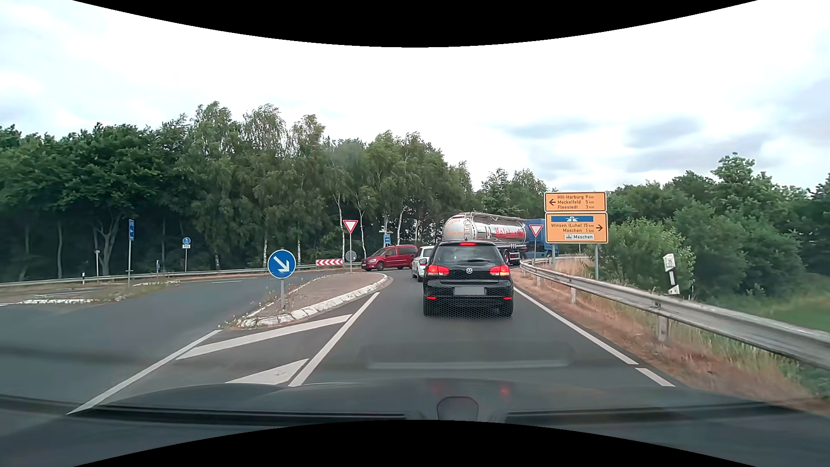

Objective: Follow the waypoints while adhering to traffic rules and regulations

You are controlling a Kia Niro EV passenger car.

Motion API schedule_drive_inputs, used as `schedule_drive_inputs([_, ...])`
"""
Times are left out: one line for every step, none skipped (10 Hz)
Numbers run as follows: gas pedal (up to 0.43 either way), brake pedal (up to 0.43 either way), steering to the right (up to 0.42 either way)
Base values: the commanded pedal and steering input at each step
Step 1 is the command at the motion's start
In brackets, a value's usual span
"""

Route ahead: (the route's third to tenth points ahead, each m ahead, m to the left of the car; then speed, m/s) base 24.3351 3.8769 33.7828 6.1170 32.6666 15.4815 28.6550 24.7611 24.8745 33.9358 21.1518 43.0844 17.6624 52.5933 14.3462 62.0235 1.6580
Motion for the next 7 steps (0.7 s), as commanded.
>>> schedule_drive_inputs([0.087,0.000,0.006])
schedule_drive_inputs([0.087,0.000,0.006])
schedule_drive_inputs([0.087,0.000,0.006])
schedule_drive_inputs([0.087,0.000,0.006])
schedule_drive_inputs([0.079,0.000,0.005])
schedule_drive_inputs([0.079,0.000,0.005])
schedule_drive_inputs([0.079,0.000,0.005])
